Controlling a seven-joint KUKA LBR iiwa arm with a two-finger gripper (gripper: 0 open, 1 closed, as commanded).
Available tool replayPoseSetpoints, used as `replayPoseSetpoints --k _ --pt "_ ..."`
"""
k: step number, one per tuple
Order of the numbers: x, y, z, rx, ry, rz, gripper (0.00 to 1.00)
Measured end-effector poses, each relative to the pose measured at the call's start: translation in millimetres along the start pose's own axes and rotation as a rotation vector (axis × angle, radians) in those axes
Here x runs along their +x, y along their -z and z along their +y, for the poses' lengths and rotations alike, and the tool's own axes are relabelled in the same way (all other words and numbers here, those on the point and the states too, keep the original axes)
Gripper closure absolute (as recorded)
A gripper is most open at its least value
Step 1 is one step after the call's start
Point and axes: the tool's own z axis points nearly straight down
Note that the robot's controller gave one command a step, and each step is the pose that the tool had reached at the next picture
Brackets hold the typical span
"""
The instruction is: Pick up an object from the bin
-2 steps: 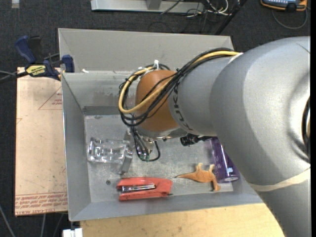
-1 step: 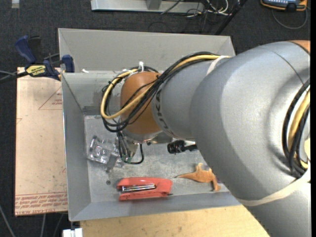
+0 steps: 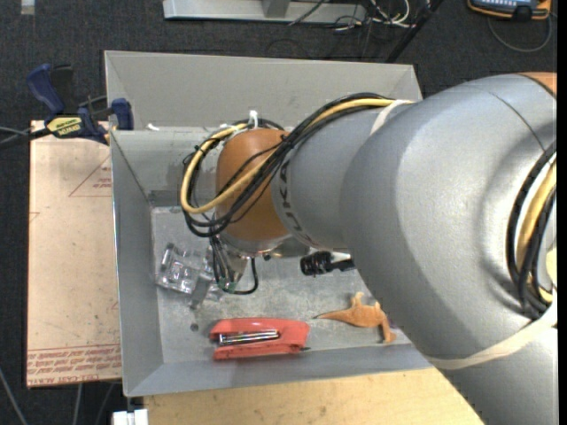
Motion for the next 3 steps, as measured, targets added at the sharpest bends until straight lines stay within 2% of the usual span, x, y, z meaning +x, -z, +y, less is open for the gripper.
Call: replayPoseSetpoints --k 2,3 --pt "18.8 2 -36 -0.003 0.116 -0.007 1.00" --pt "9.2 72 -2 -0.003 0.070 -0.004 1.00"
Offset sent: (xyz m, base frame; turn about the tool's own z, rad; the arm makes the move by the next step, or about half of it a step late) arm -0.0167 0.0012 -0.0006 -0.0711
